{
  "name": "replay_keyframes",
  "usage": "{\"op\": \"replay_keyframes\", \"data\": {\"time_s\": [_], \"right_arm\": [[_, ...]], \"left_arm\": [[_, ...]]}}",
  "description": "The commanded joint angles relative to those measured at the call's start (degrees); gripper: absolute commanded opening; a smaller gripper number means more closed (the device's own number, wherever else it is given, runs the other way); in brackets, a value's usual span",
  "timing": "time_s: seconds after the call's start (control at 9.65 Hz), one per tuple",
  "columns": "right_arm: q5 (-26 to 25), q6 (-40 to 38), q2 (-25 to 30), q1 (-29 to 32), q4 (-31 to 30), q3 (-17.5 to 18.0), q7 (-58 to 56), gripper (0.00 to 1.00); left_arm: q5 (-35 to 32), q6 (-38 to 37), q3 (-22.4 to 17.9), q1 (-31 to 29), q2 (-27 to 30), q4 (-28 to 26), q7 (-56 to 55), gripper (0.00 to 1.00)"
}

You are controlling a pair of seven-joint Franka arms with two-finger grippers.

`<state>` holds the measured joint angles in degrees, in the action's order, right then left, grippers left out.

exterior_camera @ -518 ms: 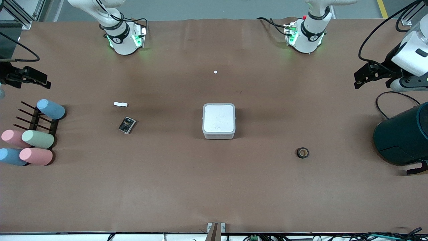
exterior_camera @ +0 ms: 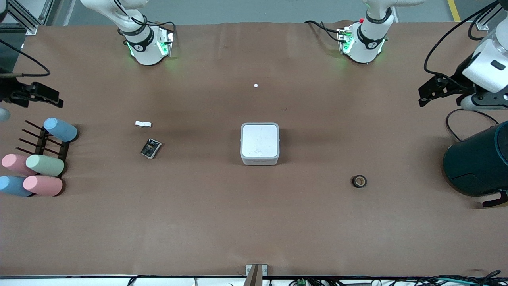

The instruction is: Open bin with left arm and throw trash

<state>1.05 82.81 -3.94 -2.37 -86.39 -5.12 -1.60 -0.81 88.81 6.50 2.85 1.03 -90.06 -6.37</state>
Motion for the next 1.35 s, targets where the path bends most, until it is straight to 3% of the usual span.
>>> {"op": "replay_keyframes", "data": {"time_s": [0.0,0.1,0.21,0.41,0.52,0.62,0.73,0.93,1.04,1.24], "right_arm": [[1.05,5.30,-1.68,-0.62,-5.85,-0.07,0.90,1.00],[1.05,10.65,-1.68,-1.58,-10.76,-0.07,0.90,1.00],[1.14,15.66,-1.68,-2.46,-16.03,-0.07,0.98,1.00],[4.99,24.82,-5.70,-2.55,-21.44,-0.07,6.30,1.00],[5.10,25.38,-8.77,-3.60,-21.45,-0.07,11.13,1.00],[5.10,26.77,-11.32,-4.83,-21.62,-0.07,15.18,1.00],[5.10,30.62,-13.52,-5.45,-23.36,-0.07,18.35,1.00],[6.14,42.80,-15.30,-6.42,-30.29,-0.07,22.93,1.00],[6.67,50.27,-15.30,-6.68,-35.02,-0.07,24.61,1.00],[9.21,55.17,-17.22,-7.04,-37.71,0.02,27.59,1.00]], "left_arm": [[0.37,-2.32,4.99,4.69,-4.25,0.94,-0.92,1.00],[0.37,-1.45,7.37,7.41,-7.32,1.46,-1.62,0.95],[0.29,2.30,8.69,10.05,-12.05,3.99,-1.71,0.81],[-0.32,10.02,8.62,17.42,-22.51,7.77,-1.72,0.35],[-1.37,15.90,8.27,20.67,-27.43,9.27,-1.63,0.17],[-3.30,21.88,8.18,22.27,-31.40,9.63,-2.58,0.07],[-4.28,27.68,8.18,23.59,-35.26,9.64,-7.21,0.00],[-6.20,37.71,7.92,26.76,-40.91,10.07,-14.01,0.00],[-6.39,39.58,7.83,27.73,-42.23,10.16,-14.63,0.00],[-6.39,39.60,7.92,27.83,-42.07,9.99,-18.13,0.00]]}}
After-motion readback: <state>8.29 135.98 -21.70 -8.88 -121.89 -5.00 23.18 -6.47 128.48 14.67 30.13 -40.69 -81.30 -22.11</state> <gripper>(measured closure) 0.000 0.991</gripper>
